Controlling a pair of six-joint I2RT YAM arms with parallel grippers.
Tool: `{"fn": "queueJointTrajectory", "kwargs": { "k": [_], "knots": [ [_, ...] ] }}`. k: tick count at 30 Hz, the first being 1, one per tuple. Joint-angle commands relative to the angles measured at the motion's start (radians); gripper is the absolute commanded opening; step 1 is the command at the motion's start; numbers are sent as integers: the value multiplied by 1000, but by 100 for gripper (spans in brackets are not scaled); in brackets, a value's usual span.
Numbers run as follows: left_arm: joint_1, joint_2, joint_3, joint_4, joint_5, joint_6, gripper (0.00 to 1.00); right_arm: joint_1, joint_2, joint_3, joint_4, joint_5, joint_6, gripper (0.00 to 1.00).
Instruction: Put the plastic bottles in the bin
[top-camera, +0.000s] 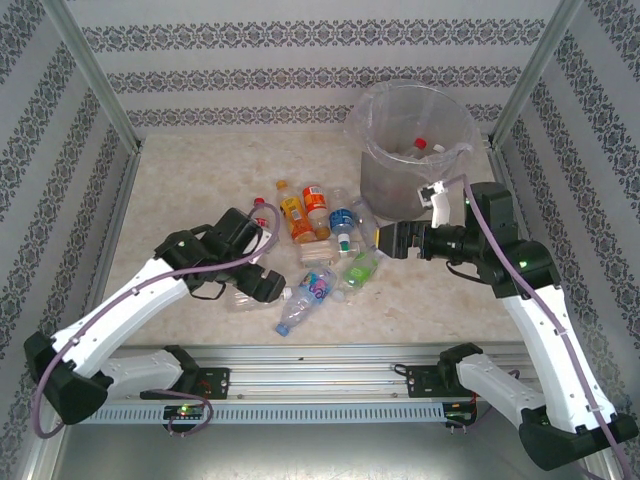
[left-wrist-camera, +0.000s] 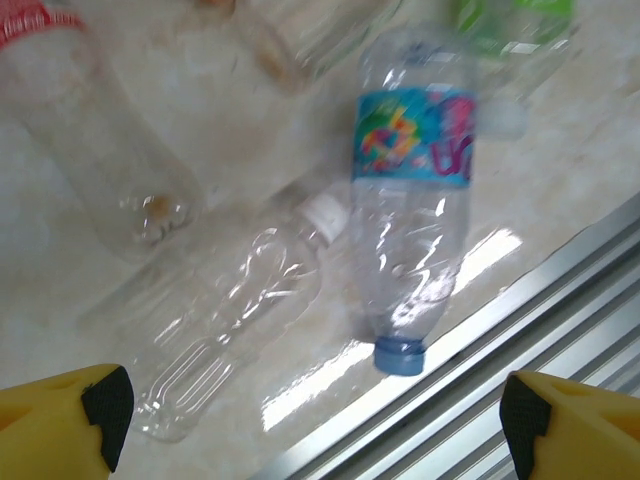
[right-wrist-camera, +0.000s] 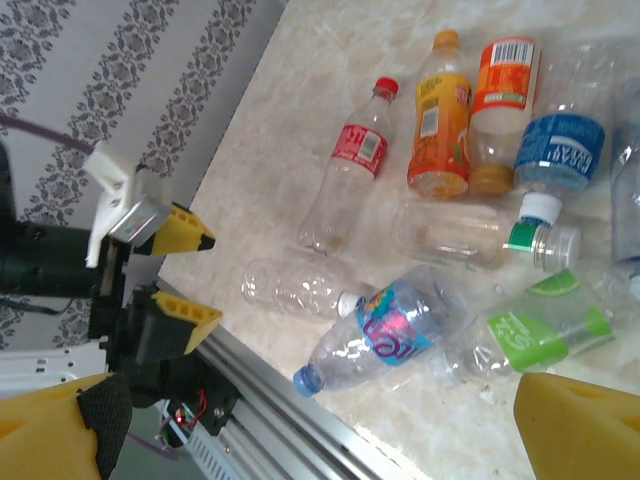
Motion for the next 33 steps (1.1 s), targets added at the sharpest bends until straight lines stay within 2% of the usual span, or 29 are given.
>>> {"fn": "queueJointTrajectory", "kwargs": {
  "k": [1, 7, 12, 22, 33],
  "knots": [
    [-14, 64, 18, -88, -88, -24, 96, 9, -24, -37, 18, -46, 25, 98],
    [-8, 206, 20, -96, -124, -33, 97, 9, -32, -46, 19, -54, 23, 98],
    [24, 283, 22, -96, -108, -15, 97, 9, -36, -63, 33, -57, 31, 98],
    [52, 409, 27, -104, -82, 33, 96, 8, -44, -71, 28, -47, 29, 98],
    [52, 496, 17, -79, -67, 15, 93, 6, -57, -88, 23, -32, 29, 98]
  ]
}}
